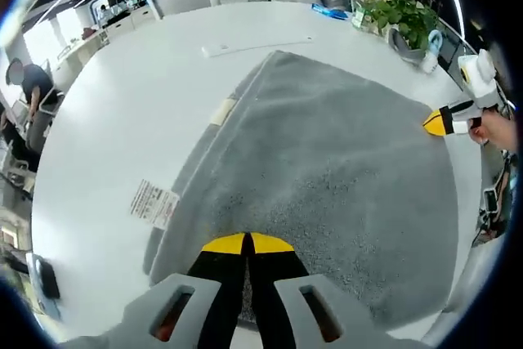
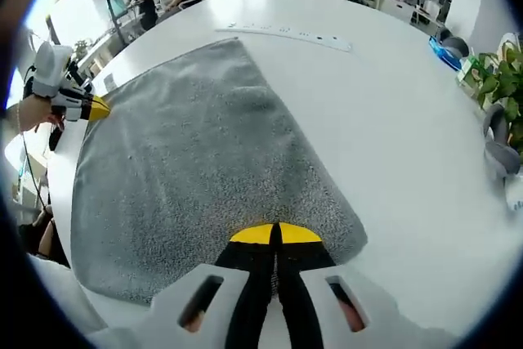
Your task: Fold the towel on the table until its edges align and the towel forms a compact rectangular stack.
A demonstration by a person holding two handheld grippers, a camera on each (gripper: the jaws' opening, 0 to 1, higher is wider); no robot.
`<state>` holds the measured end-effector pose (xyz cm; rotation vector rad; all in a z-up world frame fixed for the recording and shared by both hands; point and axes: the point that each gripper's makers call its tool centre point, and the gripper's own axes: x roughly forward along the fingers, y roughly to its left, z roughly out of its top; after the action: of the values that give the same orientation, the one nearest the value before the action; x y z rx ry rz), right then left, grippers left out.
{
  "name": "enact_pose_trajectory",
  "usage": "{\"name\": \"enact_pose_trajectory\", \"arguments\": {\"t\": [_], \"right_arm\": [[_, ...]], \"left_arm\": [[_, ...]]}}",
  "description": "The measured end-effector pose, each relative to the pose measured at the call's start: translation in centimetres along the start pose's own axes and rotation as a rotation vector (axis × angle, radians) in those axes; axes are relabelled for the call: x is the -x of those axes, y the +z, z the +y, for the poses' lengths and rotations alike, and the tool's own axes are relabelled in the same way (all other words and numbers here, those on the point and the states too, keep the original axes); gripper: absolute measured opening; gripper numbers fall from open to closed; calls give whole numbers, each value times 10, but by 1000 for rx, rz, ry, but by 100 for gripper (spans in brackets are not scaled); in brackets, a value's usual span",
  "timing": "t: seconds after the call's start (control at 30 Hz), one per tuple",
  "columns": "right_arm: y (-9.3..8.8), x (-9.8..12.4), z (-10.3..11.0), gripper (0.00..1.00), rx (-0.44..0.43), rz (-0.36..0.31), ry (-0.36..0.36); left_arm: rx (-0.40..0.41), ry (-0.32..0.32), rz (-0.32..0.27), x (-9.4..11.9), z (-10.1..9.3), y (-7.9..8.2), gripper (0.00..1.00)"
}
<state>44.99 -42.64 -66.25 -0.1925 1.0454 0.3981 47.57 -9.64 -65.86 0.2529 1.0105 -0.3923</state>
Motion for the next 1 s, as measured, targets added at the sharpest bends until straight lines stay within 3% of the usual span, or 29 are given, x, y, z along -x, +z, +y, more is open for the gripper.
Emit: {"name": "enact_pose_trajectory", "arguments": {"t": [0.3, 0.63, 1.0], "right_arm": [[-5, 3, 2, 0, -19, -6, -8], [-15, 9, 5, 0, -56, -17, 7], [-19, 11, 8, 0, -73, -38, -24]], "left_arm": [[12, -26, 2, -3, 0, 5, 1], [-26, -27, -3, -10, 1, 17, 1], [-65, -26, -9, -17, 2, 31, 1]]}}
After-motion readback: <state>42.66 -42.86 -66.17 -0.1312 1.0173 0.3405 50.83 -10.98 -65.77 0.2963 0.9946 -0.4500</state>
